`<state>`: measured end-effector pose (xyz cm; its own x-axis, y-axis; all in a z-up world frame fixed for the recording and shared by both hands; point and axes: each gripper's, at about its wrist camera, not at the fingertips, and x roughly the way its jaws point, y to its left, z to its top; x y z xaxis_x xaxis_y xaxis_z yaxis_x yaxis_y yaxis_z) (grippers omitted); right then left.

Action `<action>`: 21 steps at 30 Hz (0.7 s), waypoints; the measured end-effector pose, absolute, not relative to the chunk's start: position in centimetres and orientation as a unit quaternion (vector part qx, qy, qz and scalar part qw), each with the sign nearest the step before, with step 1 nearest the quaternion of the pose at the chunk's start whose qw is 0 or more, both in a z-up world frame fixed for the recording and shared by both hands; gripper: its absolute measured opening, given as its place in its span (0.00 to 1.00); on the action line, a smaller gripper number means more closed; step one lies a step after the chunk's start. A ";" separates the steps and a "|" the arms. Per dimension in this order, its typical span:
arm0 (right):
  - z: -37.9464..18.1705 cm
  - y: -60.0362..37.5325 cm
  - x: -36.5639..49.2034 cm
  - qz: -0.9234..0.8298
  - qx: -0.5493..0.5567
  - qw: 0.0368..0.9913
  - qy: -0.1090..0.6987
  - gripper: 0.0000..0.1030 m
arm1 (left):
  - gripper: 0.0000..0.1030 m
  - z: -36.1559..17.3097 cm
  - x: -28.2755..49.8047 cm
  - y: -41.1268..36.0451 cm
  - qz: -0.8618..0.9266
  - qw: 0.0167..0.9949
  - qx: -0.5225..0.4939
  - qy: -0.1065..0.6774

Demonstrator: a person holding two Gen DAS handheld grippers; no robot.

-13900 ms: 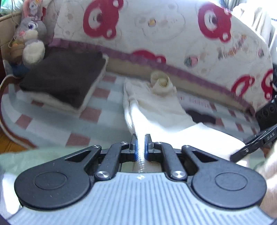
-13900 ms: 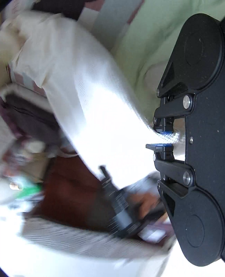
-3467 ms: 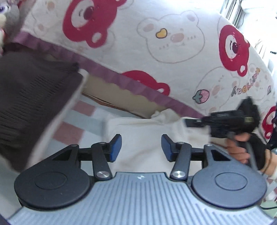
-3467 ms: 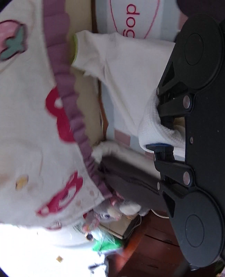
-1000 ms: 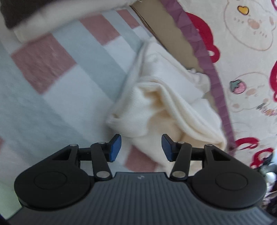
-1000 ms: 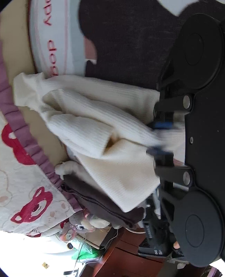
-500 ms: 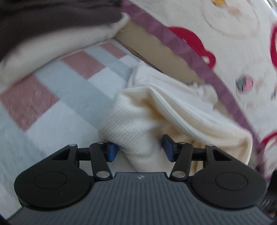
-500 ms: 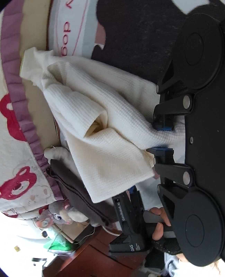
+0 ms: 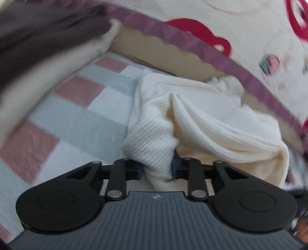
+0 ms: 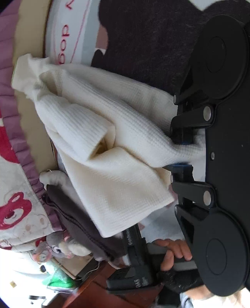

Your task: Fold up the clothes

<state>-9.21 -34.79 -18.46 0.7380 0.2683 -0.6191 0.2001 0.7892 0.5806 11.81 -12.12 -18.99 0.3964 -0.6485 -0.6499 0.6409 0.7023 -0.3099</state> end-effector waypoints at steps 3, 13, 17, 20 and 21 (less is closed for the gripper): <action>-17.8 -35.4 -10.2 0.047 0.379 0.844 0.376 0.17 | 0.16 -16.6 10.2 -11.9 -0.386 0.842 0.029 0.377; -16.7 -29.4 -15.5 0.134 0.423 0.766 0.466 0.17 | 0.16 -12.5 3.2 -2.0 -0.373 0.804 0.003 0.463; -18.5 -27.2 -16.9 0.123 0.419 0.753 0.493 0.17 | 0.19 -14.8 2.3 0.4 -0.331 0.785 -0.033 0.522; -18.7 -27.0 -16.5 0.126 0.417 0.746 0.504 0.17 | 0.21 -15.7 2.7 0.6 -0.318 0.784 -0.031 0.533; -18.4 -26.9 -16.3 0.128 0.408 0.749 0.506 0.17 | 0.21 -15.6 2.8 0.8 -0.318 0.785 -0.037 0.531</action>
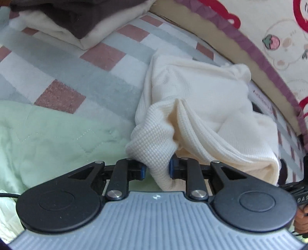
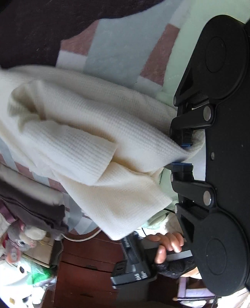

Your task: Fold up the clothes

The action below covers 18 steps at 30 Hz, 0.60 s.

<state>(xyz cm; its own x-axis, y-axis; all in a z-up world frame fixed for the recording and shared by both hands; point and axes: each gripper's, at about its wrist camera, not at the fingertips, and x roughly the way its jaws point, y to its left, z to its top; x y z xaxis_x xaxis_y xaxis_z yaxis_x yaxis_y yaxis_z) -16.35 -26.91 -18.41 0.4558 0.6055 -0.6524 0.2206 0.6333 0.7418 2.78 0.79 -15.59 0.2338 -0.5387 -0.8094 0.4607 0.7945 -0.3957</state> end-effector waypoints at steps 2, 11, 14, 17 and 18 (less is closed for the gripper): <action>-18.0 -26.9 -16.0 0.129 0.399 0.754 0.505 0.17 | 0.21 -15.5 2.7 1.1 -0.319 0.788 -0.043 0.526; -17.9 -27.2 -16.0 0.115 0.384 0.762 0.509 0.17 | 0.22 -15.3 3.0 3.3 -0.291 0.792 -0.084 0.530; -17.6 -26.7 -15.7 0.116 0.352 0.773 0.516 0.17 | 0.24 -15.0 2.6 3.5 -0.279 0.803 -0.070 0.522; -17.4 -26.3 -15.5 0.120 0.320 0.781 0.523 0.17 | 0.25 -15.0 2.8 3.8 -0.273 0.805 -0.072 0.521; -17.4 -26.2 -15.5 0.120 0.318 0.782 0.523 0.17 | 0.25 -14.9 2.8 4.0 -0.271 0.806 -0.074 0.520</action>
<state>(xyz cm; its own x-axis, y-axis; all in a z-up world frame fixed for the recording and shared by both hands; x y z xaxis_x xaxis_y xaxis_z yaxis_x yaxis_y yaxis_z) -15.51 -26.22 -17.35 0.4240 0.5209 -0.7409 0.1442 0.7688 0.6230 2.83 3.96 -14.92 0.3110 -0.5149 -0.7988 0.3606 0.8416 -0.4021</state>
